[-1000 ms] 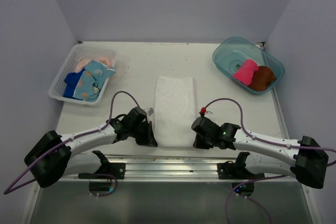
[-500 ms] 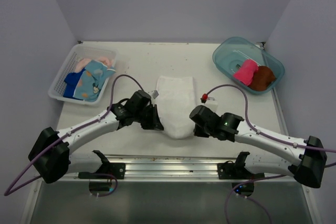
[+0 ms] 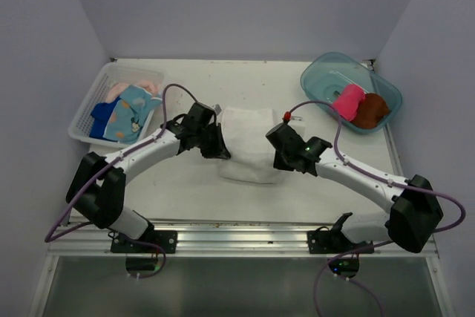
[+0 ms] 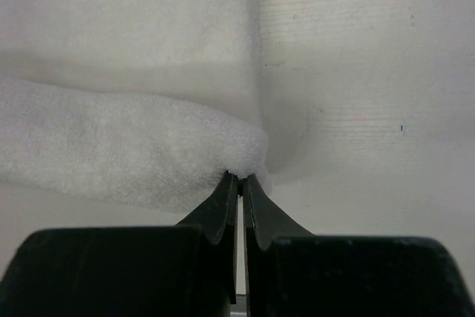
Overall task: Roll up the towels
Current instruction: Roll the towel
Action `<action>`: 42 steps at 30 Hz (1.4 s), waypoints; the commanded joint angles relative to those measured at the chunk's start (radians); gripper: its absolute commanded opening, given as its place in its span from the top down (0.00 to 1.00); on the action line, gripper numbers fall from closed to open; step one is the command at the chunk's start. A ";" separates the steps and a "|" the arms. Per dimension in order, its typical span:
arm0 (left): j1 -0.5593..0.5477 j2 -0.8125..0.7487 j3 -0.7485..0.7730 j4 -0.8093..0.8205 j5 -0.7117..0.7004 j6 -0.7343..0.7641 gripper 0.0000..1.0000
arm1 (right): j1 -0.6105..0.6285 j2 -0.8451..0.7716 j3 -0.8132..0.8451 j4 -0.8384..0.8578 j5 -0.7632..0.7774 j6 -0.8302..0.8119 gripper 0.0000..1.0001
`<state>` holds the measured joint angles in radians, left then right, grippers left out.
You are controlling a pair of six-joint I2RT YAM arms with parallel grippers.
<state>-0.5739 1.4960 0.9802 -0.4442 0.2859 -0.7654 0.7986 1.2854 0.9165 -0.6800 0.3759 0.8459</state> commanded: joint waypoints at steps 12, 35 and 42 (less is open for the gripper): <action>0.026 0.079 0.014 -0.027 -0.146 -0.008 1.00 | -0.101 0.241 0.114 0.165 -0.023 -0.146 1.00; -0.003 -0.114 0.074 -0.111 -0.363 0.037 0.67 | -0.116 0.382 0.156 0.149 -0.034 -0.165 1.00; -0.034 -0.010 0.049 0.125 -0.042 0.093 0.69 | -0.116 0.351 0.179 0.131 -0.032 -0.177 1.00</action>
<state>-0.6022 1.4349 1.0302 -0.4431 0.1024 -0.7193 0.6903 1.6810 1.0794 -0.5312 0.3405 0.6830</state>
